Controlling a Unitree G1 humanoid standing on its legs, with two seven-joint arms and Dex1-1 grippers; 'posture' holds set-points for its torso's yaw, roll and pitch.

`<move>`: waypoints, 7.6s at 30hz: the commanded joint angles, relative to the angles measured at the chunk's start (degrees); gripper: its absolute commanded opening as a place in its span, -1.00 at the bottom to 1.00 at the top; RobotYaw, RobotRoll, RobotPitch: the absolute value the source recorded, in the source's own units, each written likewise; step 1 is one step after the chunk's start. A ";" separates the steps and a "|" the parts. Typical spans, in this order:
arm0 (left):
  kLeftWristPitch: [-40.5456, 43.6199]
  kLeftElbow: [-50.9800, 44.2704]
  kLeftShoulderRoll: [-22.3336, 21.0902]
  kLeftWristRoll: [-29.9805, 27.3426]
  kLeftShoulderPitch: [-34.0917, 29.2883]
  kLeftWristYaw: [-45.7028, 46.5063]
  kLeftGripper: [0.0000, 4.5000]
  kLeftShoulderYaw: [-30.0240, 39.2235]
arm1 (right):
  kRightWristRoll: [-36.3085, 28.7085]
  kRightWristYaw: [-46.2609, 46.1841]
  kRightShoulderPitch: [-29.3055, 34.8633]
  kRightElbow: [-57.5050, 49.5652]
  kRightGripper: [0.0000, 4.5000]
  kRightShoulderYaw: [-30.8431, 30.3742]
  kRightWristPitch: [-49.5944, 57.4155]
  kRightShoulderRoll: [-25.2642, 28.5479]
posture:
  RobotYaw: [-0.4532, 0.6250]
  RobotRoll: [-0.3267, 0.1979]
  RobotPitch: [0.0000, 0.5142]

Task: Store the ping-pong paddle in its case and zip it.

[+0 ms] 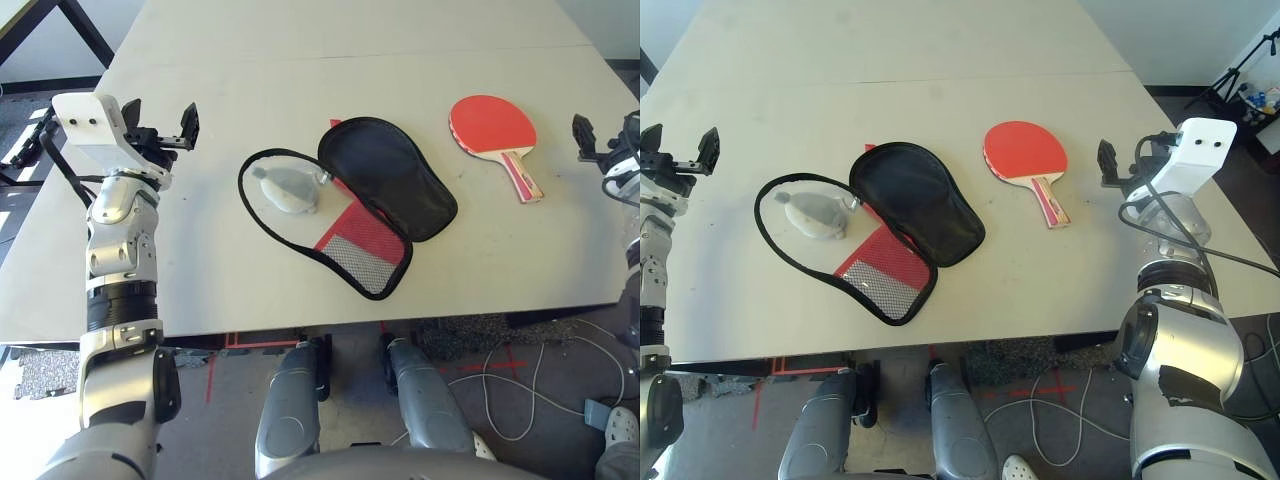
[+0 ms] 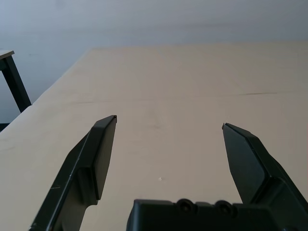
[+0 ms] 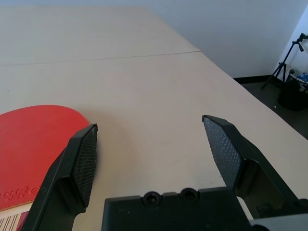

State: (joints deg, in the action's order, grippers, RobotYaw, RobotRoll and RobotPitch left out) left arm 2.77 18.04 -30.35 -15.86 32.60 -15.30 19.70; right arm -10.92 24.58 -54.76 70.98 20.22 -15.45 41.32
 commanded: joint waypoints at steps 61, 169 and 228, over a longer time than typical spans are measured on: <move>29.23 -27.63 2.32 -8.31 3.77 -27.26 1.00 -23.92 | 6.92 2.94 -16.93 -20.08 0.99 -19.07 75.94 -5.42 | -0.26 0.25 -0.10; 30.71 -29.85 0.98 -5.67 2.46 -26.28 1.00 -23.24 | -4.21 5.54 2.47 -72.98 0.99 -27.50 95.29 -16.17 | -0.14 0.25 0.00; 48.13 -45.61 -14.66 -23.77 -7.30 -28.85 1.00 -12.31 | -7.60 44.20 16.75 -55.35 0.99 -19.38 39.95 7.35 | -0.12 0.25 -0.09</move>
State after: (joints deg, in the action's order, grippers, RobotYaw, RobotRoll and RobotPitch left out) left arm 52.28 -27.29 -46.30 -39.89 24.44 -45.48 9.14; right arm -19.07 69.07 -38.45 14.67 -0.35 25.46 47.98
